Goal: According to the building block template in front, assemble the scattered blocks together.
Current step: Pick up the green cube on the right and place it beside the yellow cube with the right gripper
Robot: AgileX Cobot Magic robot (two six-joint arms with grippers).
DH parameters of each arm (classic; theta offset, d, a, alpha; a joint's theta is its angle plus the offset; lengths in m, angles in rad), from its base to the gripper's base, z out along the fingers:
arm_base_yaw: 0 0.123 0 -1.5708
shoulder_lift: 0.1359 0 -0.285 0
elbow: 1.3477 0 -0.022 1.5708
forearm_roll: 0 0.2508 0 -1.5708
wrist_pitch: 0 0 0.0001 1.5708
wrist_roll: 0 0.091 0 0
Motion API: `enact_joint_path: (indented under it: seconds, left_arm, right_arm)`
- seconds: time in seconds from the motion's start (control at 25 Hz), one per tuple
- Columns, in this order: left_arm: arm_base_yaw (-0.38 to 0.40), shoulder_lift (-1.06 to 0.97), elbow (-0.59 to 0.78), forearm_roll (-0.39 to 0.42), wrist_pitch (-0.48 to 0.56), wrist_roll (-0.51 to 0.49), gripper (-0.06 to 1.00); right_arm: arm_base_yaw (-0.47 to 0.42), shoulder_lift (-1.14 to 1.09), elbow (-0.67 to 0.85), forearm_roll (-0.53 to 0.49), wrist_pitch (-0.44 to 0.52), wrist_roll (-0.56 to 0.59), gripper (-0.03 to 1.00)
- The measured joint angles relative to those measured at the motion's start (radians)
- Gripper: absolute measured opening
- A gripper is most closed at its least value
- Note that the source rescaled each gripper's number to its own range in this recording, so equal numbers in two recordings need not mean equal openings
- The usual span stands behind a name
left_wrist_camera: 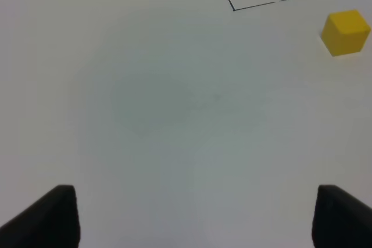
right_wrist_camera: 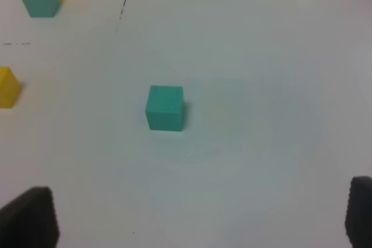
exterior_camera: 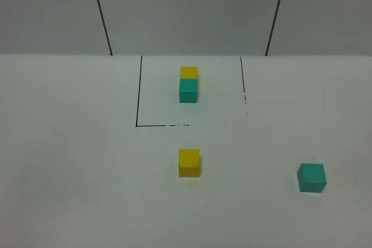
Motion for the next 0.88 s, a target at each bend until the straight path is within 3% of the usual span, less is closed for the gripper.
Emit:
enact_joint_path:
  seconds: [0.88]
  left_arm:
    - [0.0,0.0,0.0,0.0,0.0,0.0,0.8]
  right_arm:
    - [0.0,0.0,0.0,0.0,0.0,0.0,1.0]
